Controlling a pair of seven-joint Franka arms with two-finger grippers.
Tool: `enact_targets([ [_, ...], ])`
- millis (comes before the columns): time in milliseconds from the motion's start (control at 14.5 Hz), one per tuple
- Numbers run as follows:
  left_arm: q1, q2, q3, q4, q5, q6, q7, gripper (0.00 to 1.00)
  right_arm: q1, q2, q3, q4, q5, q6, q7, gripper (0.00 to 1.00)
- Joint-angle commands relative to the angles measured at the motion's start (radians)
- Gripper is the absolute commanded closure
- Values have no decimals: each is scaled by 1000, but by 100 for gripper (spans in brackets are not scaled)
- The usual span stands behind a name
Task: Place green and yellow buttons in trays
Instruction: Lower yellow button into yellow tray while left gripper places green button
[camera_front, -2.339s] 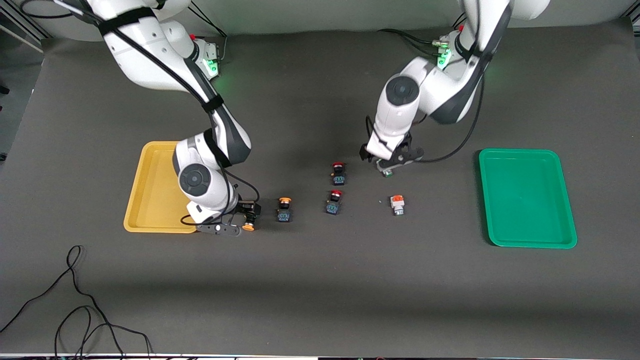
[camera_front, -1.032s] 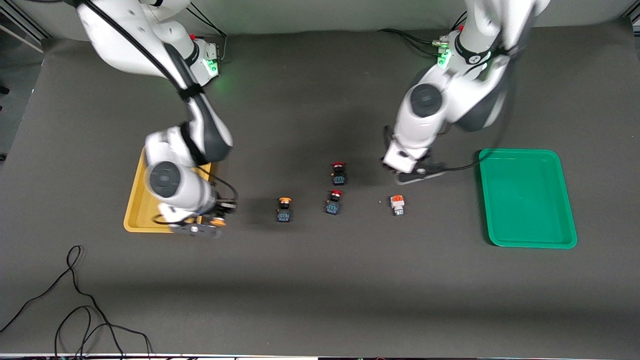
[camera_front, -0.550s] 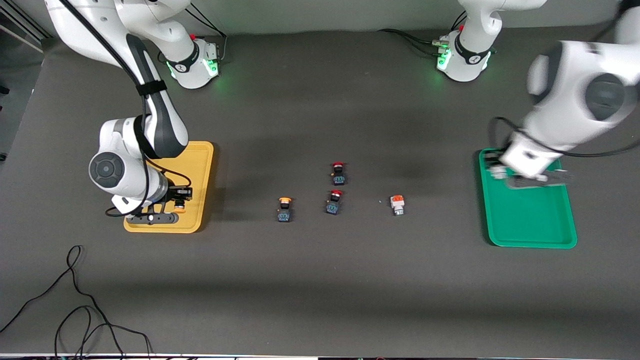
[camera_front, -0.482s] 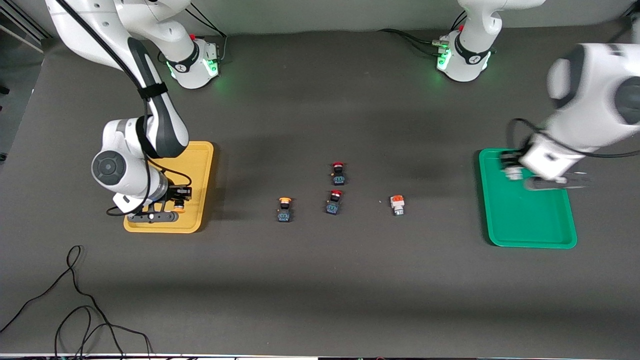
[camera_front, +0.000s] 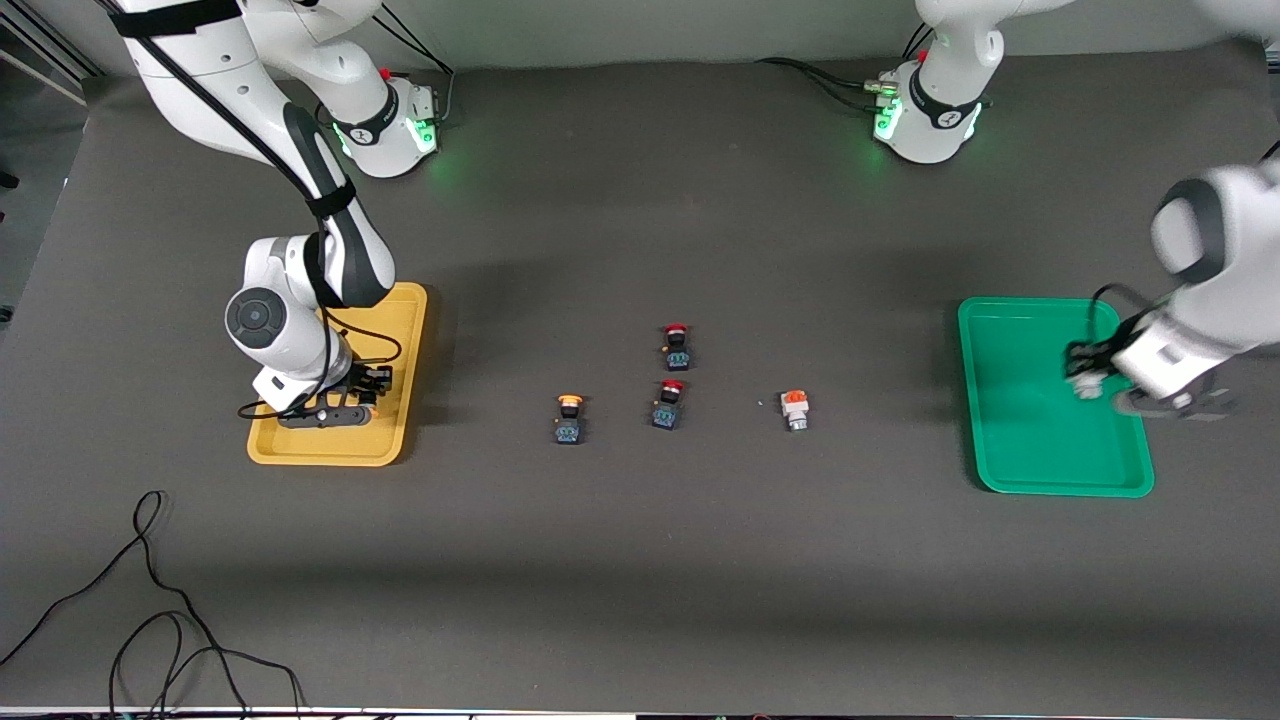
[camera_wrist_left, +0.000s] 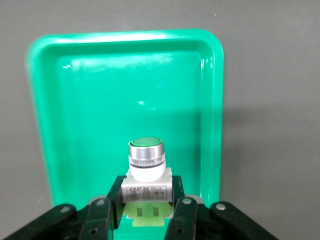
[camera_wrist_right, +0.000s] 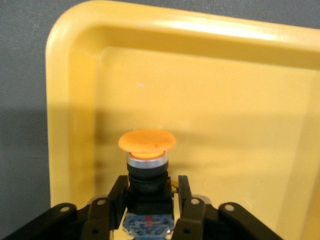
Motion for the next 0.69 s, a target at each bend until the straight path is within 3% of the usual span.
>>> enact_targets([
  [0,-24,102,-3,5,20,79,-11,100,6,-12,-10,-3,10,-1,-20,0],
  [275,-25,149,-2,2,27,99,-12,98,9,-78,-36,30,11,-125,-20,0],
  [344,-25,148,-3,5,44,91,-11,61,9,-100,-44,50,11,-170,-20,0],
  [413,-24,143,-3,11,53,79,-11,15,9,-115,-44,76,10,-217,-14,0],
  [482,-21,132,-3,13,53,73,-8,0,15,-126,-44,102,11,-256,-6,0],
  [619,-21,105,-5,64,53,-17,-8,0,18,-143,-36,168,11,-329,1,0],
])
